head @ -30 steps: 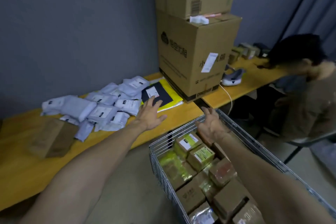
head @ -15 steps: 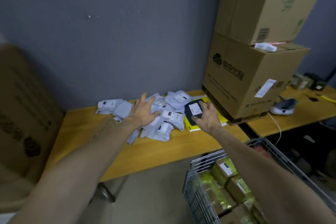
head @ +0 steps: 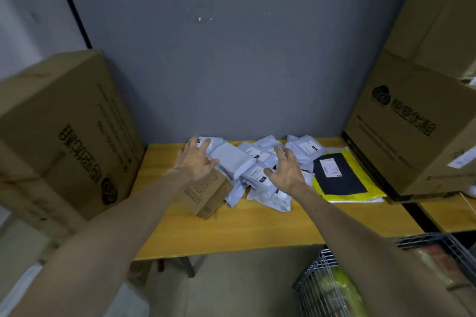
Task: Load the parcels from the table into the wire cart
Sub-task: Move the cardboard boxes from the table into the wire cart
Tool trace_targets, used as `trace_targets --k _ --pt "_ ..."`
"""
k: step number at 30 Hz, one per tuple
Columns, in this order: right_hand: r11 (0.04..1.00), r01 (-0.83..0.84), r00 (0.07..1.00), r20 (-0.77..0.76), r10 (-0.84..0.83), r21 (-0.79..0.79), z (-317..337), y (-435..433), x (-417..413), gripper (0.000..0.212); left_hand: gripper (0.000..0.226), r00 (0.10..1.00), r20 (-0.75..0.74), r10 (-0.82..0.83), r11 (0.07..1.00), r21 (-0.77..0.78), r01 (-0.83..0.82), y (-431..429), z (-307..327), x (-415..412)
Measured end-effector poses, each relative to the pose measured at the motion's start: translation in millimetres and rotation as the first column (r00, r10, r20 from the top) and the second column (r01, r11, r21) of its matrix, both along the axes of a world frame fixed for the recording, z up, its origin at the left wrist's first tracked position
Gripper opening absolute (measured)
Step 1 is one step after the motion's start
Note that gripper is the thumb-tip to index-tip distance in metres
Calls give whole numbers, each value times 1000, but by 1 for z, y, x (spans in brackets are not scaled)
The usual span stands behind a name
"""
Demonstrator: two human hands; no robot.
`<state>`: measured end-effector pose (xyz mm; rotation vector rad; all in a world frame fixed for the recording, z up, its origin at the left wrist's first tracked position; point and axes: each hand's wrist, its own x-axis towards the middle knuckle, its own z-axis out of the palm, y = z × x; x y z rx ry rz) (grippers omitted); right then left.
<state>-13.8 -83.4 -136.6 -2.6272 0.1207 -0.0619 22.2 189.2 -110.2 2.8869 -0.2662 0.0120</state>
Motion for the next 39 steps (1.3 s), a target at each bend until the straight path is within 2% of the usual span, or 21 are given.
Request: trace_targets --k 11,18,27,33,39 --pt "985 -171 982 -76 171 5 -49 61 85 79 74 982 -131 138 986 115 -123 52 -34 44" --pt "955 -297 942 -172 290 -21 -80 76 114 79 71 963 -240 122 993 25 -119 57 -72 65" --pt "965 -261 919 -311 242 -22 -129 97 107 81 74 907 -420 37 997 79 -4 84 -126 96" --pt "977 -176 867 -451 212 121 -163 135 89 88 76 835 -542 -96 995 -57 78 101 -154 123" --pt "952 -70 880 -431 200 298 -170 183 85 91 84 752 -603 -265 963 -209 172 111 -181 133"
